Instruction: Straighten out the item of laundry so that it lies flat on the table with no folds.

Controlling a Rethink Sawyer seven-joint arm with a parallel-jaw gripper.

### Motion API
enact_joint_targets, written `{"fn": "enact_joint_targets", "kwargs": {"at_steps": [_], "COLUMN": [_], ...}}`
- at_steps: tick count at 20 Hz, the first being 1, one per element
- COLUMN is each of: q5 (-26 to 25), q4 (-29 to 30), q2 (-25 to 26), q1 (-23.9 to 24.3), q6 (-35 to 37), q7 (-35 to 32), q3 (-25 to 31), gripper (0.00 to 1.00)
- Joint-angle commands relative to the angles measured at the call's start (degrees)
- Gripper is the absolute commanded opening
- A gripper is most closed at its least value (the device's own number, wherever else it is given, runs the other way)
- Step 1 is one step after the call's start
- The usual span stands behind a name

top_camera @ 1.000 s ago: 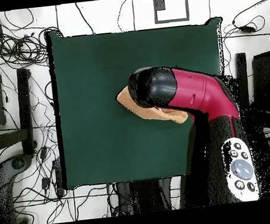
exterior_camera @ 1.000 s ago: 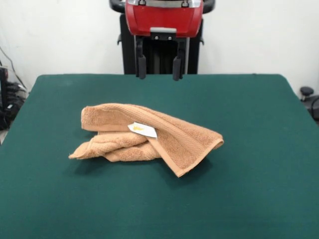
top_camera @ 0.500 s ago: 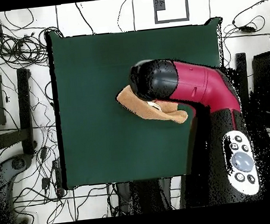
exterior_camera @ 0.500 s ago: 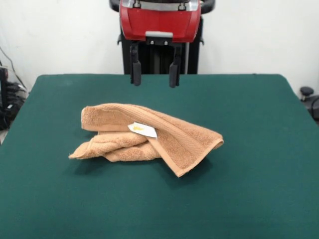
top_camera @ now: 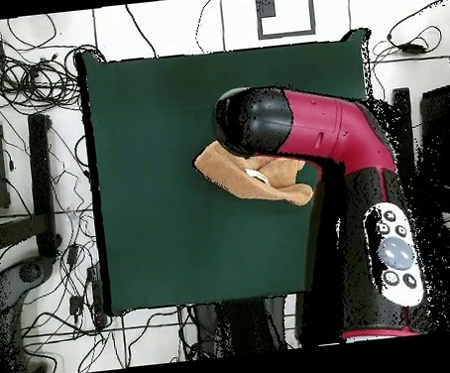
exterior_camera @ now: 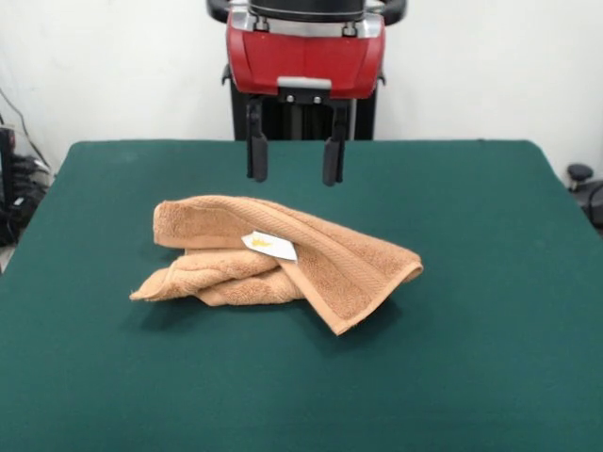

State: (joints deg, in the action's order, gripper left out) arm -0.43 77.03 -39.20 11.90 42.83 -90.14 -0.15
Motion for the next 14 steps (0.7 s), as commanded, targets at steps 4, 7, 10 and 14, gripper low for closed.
{"fn": "enact_joint_targets", "kwargs": {"at_steps": [4, 7, 10, 14], "q5": [-2.0, -2.1, -1.6, -1.2], "q4": [-2.0, -2.0, -1.5, -1.5], "q2": [2.9, 3.9, 4.8, 6.0], "q1": [-3.3, -3.8, -3.7, -3.9], "q6": [4.1, 2.7, 1.5, 0.0], "q7": [-4.2, -4.7, -4.7, -5.8], "q3": [3.2, 3.2, 3.8, 3.8], "gripper": [1.0, 1.0, 1.0, 1.0]}}
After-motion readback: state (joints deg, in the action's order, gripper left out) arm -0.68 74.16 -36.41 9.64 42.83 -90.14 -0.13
